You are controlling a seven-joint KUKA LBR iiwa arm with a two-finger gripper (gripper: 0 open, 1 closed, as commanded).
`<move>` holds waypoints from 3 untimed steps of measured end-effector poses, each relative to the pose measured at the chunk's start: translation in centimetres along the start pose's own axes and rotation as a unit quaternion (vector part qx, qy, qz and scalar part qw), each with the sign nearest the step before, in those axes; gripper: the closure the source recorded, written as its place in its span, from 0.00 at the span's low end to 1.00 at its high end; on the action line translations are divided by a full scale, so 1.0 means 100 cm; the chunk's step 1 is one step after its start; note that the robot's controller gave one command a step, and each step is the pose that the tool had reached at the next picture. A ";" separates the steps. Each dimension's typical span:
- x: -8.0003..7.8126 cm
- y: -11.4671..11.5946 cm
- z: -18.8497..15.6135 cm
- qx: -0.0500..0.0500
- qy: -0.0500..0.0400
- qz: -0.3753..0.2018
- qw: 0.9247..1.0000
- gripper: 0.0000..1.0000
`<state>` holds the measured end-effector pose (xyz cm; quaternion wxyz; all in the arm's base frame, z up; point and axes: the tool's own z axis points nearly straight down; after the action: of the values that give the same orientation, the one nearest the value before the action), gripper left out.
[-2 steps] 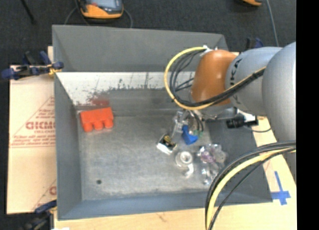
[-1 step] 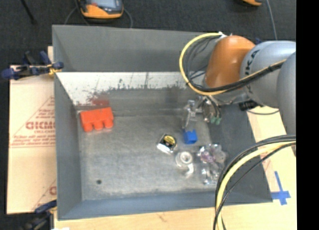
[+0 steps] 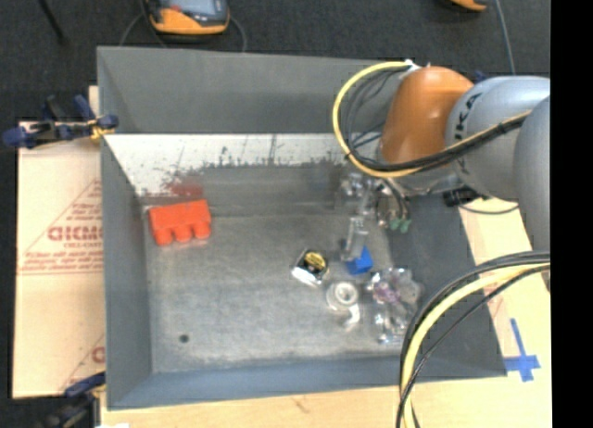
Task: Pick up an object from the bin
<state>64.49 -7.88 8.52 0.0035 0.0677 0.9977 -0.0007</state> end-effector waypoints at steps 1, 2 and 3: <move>0.063 -0.048 0.003 -0.005 0.001 -0.151 0.988 0.00; 0.063 -0.046 0.003 -0.006 0.000 -0.151 0.988 1.00; 0.066 -0.026 -0.094 0.000 -0.003 -0.163 0.987 1.00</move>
Offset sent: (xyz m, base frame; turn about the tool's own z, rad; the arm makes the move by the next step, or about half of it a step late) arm -0.0712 -0.0421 -0.0051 -0.3075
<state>57.54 -9.58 17.88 0.0061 -0.0964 0.9953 -0.0014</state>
